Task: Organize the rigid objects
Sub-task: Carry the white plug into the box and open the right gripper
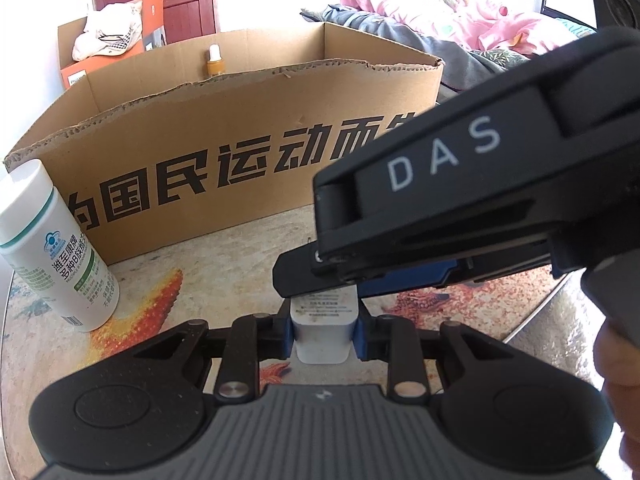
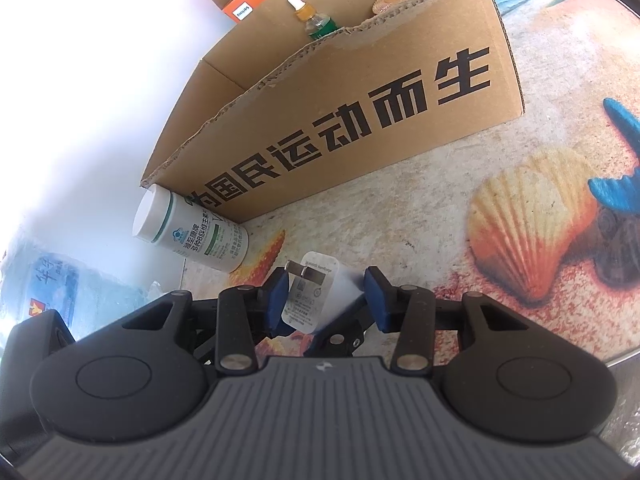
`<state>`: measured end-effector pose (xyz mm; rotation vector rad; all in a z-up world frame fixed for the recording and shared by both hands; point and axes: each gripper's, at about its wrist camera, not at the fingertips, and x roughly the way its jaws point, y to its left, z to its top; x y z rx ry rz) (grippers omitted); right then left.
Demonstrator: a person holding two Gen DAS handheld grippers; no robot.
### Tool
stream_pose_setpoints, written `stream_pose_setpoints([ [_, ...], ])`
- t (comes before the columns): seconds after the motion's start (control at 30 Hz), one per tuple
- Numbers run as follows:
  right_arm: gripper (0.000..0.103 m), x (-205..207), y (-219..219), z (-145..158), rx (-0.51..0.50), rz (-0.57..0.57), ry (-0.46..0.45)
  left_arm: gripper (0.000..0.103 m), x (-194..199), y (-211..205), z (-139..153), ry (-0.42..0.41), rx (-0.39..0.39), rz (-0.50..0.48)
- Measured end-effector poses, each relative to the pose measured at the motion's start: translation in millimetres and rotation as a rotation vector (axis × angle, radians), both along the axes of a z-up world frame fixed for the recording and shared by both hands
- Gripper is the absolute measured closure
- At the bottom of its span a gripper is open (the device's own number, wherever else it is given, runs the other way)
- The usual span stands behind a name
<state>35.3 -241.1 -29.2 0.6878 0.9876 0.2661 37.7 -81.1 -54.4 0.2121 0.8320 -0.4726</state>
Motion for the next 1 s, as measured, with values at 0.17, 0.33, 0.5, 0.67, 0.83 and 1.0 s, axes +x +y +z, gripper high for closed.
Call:
stream_pose_setpoints([
  [0.17,0.061,-0.6,2.8,5.6,-0.008,0.006,-0.011,0.075,0.6,-0.1,6.4,-0.005,-0.004,0.011],
  [0.33,0.061,-1.4,6.6,11.7,-0.014,0.016,-0.025,0.075,-4.6,1.5,8.8,-0.016,-0.006,0.025],
  [0.5,0.061,-4.2,10.5,18.1,-0.020,0.026,-0.040,0.075,-10.3,2.7,13.1,-0.030,-0.008,0.035],
  [0.67,0.061,-5.9,13.5,23.7,-0.027,0.034,-0.057,0.075,-16.2,1.9,15.8,-0.045,-0.008,0.044],
  [0.83,0.061,-7.7,15.9,28.1,-0.032,0.040,-0.071,0.075,-22.0,1.6,18.0,-0.054,-0.011,0.051],
  [1.0,0.061,-10.2,17.2,30.1,-0.033,0.042,-0.078,0.075,-26.9,1.0,19.1,-0.058,-0.012,0.056],
])
